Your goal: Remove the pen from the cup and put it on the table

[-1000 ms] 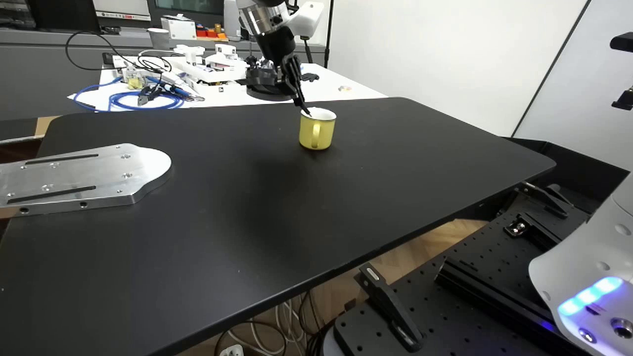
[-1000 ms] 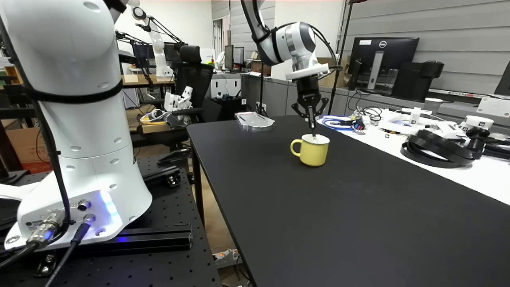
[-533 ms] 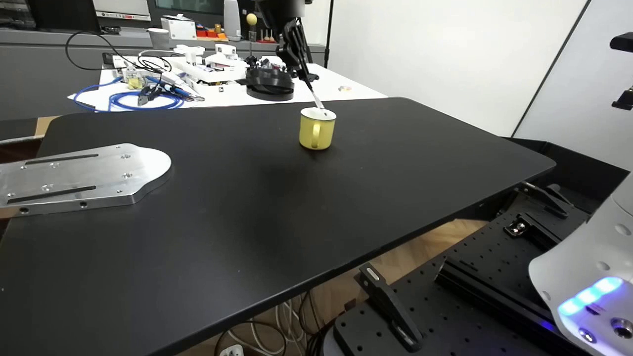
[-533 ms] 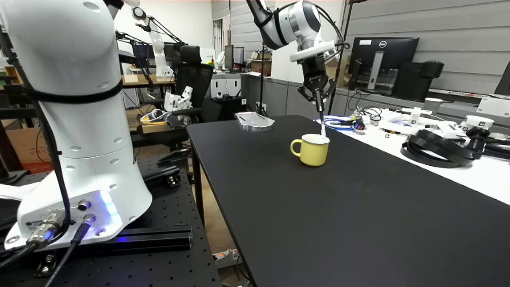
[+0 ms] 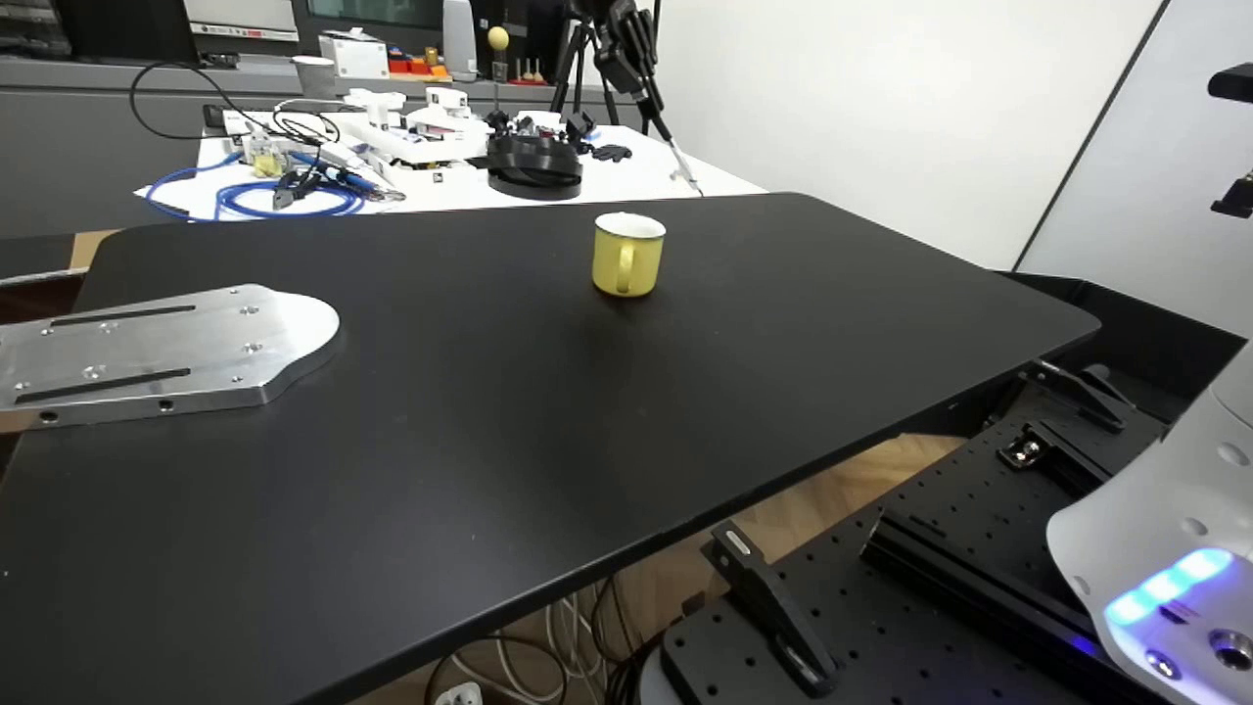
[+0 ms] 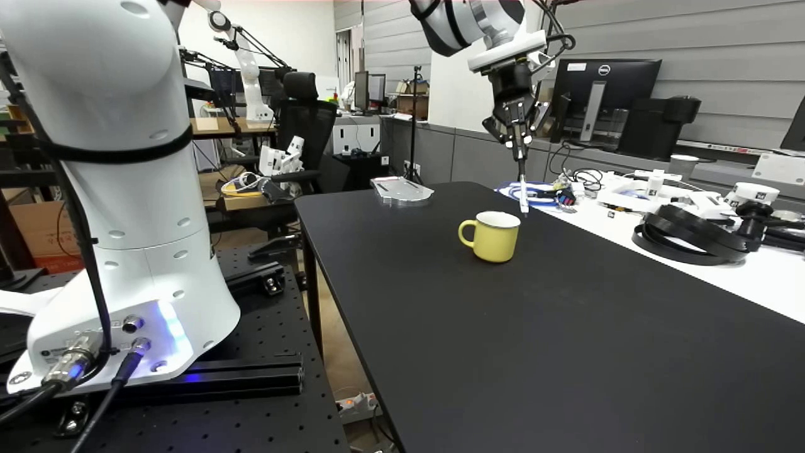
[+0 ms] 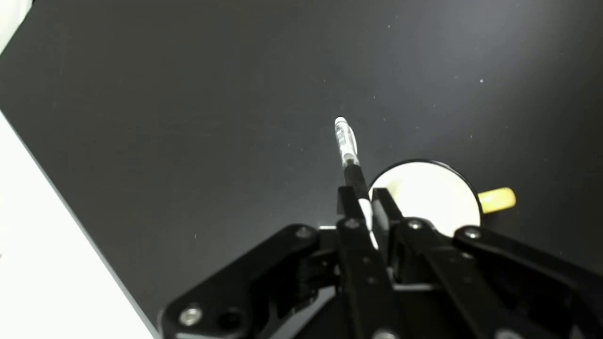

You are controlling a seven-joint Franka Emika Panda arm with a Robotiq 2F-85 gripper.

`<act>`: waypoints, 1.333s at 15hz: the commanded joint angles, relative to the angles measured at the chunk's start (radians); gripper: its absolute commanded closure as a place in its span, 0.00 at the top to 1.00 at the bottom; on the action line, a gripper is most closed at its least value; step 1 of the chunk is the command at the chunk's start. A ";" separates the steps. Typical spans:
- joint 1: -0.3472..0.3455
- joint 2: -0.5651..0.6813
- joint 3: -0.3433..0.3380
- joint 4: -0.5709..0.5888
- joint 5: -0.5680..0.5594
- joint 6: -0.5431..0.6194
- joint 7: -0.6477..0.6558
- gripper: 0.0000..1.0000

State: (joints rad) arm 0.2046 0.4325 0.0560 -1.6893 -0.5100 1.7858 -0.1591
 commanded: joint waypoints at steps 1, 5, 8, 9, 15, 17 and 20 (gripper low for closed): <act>-0.073 0.024 -0.015 0.000 0.064 -0.056 -0.025 0.03; -0.169 0.100 -0.029 -0.018 0.181 -0.060 -0.075 0.03; -0.226 0.171 -0.037 -0.030 0.251 -0.059 -0.098 0.03; -0.241 0.196 -0.038 -0.033 0.272 -0.058 -0.103 0.03; -0.288 0.313 -0.039 -0.021 0.350 -0.061 -0.115 0.03; -0.288 0.327 -0.038 -0.020 0.358 -0.062 -0.113 0.03; -0.279 0.315 -0.040 -0.025 0.349 -0.063 -0.109 0.44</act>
State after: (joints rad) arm -0.0768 0.7584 0.0167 -1.7281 -0.1722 1.7370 -0.2707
